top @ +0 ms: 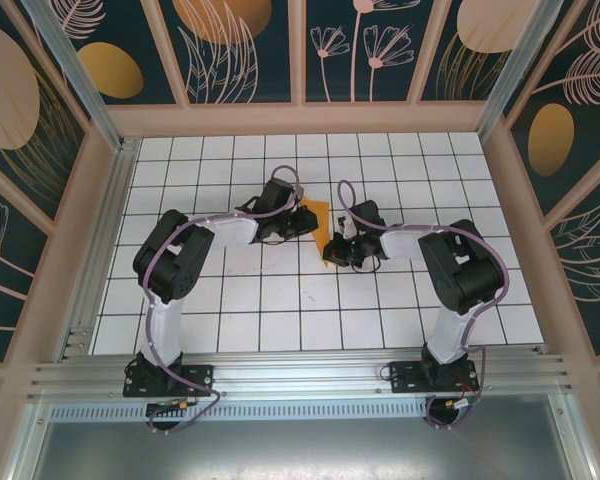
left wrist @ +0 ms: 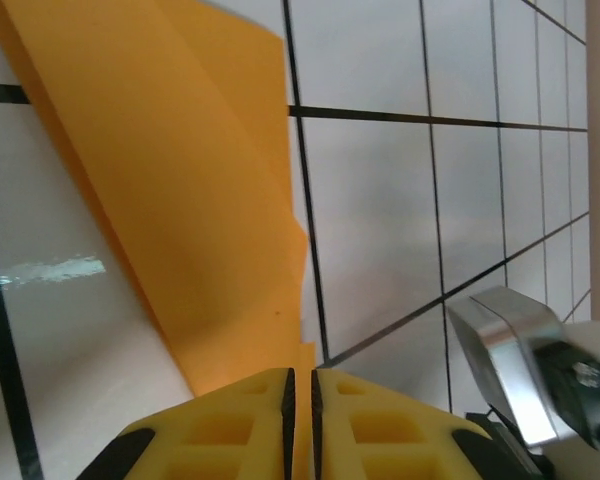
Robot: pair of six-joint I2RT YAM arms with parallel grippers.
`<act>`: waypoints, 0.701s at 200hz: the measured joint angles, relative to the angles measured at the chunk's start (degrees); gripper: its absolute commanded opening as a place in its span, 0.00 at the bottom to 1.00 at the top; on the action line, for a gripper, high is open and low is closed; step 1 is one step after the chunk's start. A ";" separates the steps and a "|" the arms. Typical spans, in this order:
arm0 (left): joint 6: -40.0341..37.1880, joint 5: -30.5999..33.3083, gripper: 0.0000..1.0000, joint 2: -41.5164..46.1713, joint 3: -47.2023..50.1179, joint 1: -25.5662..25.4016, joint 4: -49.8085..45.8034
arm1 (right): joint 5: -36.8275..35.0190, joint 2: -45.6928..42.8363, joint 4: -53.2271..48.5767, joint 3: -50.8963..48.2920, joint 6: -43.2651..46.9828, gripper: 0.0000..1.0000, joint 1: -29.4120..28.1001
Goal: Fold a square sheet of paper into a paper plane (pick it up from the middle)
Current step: Fold the wing for the fifth time at the center of the table.
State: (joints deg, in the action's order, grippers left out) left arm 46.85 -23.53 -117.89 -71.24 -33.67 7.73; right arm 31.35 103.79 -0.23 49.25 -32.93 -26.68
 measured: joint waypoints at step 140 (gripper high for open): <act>0.39 9.25 0.12 -6.73 -6.78 0.76 -3.67 | 0.26 -1.31 -4.48 2.29 1.92 0.06 0.13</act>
State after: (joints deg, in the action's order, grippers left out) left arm 47.24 -14.28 -124.62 -78.02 -32.91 4.05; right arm 31.62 102.48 -4.71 51.55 -31.00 -26.55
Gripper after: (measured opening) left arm 0.124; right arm 0.066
